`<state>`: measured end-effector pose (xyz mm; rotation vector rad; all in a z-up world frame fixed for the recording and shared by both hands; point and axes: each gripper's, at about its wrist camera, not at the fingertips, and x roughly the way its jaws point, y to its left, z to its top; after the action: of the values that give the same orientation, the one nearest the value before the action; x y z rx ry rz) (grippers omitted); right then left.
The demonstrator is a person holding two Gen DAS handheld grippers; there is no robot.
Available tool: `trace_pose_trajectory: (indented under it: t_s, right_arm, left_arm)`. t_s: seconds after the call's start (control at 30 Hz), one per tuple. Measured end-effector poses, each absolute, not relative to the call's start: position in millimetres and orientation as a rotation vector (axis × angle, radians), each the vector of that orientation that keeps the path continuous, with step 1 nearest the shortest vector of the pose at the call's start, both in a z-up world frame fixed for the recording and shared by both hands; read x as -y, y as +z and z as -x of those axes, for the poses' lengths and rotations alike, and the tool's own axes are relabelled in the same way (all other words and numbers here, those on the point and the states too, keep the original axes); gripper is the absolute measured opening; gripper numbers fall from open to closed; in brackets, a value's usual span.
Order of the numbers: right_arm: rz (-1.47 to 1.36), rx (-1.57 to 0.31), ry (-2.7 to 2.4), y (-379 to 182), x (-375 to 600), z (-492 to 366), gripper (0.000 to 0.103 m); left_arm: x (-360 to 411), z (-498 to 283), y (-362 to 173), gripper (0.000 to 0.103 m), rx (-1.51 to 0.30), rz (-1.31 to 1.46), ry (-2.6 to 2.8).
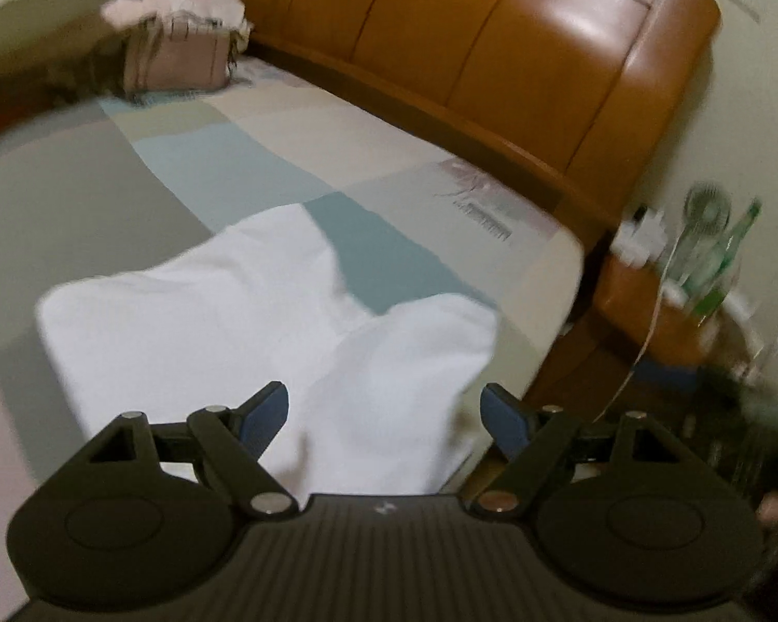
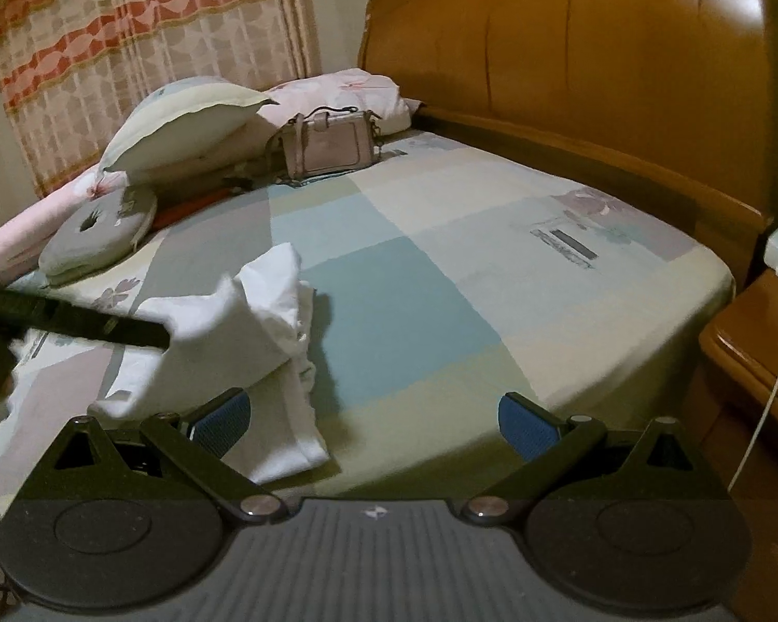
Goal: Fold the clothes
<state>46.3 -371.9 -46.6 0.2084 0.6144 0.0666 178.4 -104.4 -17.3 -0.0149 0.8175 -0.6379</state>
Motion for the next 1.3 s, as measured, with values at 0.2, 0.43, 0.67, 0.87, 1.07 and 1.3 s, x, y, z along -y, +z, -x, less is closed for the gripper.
trace_pose_trajectory:
  t_s: [0.2, 0.43, 0.67, 0.87, 1.07, 1.3]
  right_arm:
    - [-0.255, -0.626, 0.071, -55, 383, -51, 0.103]
    - [-0.278, -0.613, 0.098, -53, 383, -49, 0.103]
    - [-0.272, -0.581, 0.086, -48, 387, -37, 0.103]
    - [-0.376, -0.620, 0.197, -51, 389, -50, 0.103]
    - [-0.636, -0.741, 0.431, -68, 383, -83, 0.095]
    - [-0.913, -0.964, 0.439, -123, 372, -122, 0.085]
  left_arm:
    - [106, -117, -29, 0.082, -0.750, -0.225, -0.576]
    - [134, -103, -77, 0.082, -0.657, -0.488, -0.363]
    - [125, -110, -81, 0.085, -0.595, -0.601, -0.210]
    - [88, -107, -92, 0.086, -0.666, -0.494, -0.186]
    - [77, -104, -91, 0.087, -0.682, -0.409, -0.198]
    - [66, -103, -78, 0.087, -0.657, -0.317, -0.232]
